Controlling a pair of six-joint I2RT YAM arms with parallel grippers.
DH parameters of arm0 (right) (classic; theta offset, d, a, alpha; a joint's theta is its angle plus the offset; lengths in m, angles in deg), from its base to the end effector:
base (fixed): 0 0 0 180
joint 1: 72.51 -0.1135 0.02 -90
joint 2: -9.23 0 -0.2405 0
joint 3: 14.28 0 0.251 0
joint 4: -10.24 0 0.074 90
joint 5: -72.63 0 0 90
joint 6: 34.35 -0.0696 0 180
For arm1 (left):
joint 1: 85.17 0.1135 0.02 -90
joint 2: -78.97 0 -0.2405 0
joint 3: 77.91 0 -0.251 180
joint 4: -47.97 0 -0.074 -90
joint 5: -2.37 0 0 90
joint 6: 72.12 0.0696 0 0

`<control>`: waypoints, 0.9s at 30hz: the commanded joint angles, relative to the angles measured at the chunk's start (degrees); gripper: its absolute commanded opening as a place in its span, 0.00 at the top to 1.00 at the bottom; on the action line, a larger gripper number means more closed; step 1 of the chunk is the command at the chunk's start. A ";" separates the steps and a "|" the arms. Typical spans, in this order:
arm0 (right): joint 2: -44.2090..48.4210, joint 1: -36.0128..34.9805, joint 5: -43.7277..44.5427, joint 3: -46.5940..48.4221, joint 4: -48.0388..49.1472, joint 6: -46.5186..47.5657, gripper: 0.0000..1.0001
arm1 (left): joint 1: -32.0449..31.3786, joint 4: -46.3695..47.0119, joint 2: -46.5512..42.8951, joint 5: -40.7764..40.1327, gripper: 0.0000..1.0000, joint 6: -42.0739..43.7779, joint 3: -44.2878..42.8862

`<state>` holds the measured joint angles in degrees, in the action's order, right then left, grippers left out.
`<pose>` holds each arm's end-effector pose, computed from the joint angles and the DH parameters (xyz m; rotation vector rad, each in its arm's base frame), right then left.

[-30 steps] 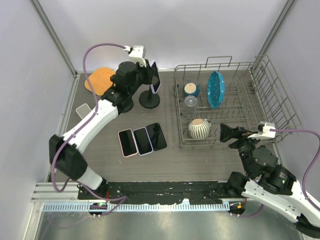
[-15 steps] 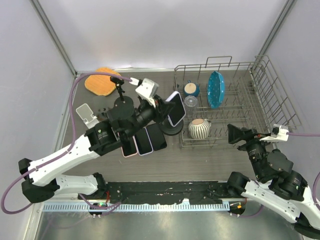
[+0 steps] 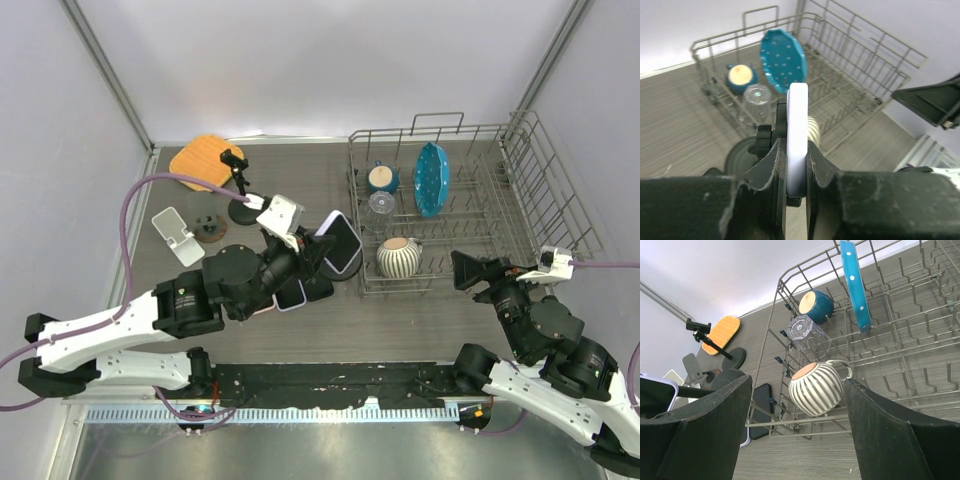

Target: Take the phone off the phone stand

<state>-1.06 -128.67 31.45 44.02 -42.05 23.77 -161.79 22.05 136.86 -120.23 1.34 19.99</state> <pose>0.0829 0.0296 0.3341 0.3047 1.6130 0.4818 0.0952 -0.2381 0.4162 0.4060 1.6052 -0.8028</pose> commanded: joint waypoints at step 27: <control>-4.48 -0.35 -1.44 0.80 1.81 -1.17 0.21 | -3.89 2.51 1.35 -0.71 1.00 -9.57 8.32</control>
<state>-4.82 -128.67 30.57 44.02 -42.53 23.53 -165.53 11.91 139.26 -118.20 -7.35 28.78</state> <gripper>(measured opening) 0.793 0.178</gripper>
